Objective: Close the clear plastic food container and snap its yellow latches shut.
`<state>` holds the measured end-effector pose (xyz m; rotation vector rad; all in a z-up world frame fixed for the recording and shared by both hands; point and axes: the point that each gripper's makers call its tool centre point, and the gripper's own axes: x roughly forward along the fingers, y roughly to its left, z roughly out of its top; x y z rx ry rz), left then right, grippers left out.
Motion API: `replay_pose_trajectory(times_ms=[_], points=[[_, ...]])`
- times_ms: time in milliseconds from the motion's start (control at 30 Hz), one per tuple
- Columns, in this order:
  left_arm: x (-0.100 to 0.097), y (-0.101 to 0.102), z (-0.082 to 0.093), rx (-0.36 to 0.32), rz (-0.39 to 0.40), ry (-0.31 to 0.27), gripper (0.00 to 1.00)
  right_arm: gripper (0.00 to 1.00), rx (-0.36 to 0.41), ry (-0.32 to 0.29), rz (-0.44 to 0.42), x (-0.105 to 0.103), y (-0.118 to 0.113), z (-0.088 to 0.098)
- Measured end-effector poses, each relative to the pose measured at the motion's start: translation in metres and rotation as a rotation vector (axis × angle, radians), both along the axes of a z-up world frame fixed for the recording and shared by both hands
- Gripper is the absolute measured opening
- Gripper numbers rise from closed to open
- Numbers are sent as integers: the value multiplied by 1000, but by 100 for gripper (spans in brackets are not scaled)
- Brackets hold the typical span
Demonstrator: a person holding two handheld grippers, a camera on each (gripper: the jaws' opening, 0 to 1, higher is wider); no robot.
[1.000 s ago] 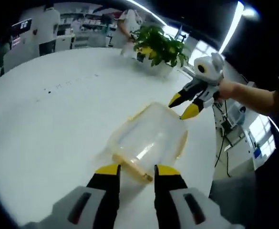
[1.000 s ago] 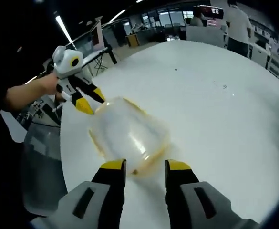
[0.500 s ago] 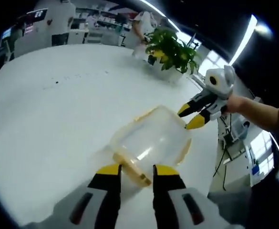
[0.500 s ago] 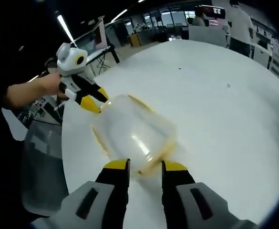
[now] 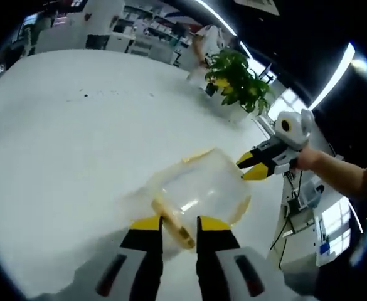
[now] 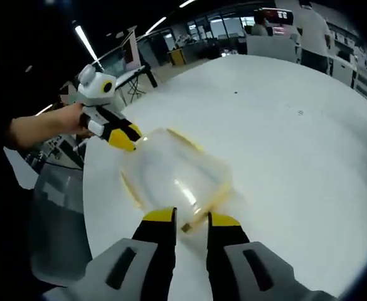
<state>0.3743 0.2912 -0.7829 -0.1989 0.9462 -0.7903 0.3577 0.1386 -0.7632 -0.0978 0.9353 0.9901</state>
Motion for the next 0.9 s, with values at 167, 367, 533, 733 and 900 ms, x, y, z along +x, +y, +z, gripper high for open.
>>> replay_pose_trajectory(times_ms=[167, 367, 533, 733, 900], points=[[1, -1, -3, 10, 0, 9, 14, 15, -46, 44, 4, -1, 0, 3], [1, -2, -3, 20, -31, -4, 15, 17, -97, 34, -17, -1, -1, 3], [4, -5, -1, 47, -103, -64, 20, 17, -142, 3, -43, -2, 0, 2], [9, -5, 4, 144, -148, -157, 22, 18, -166, -38, -43, 1, -1, -1], [13, -7, 10, 219, -177, -266, 21, 21, -244, -211, 144, 8, 0, -2]])
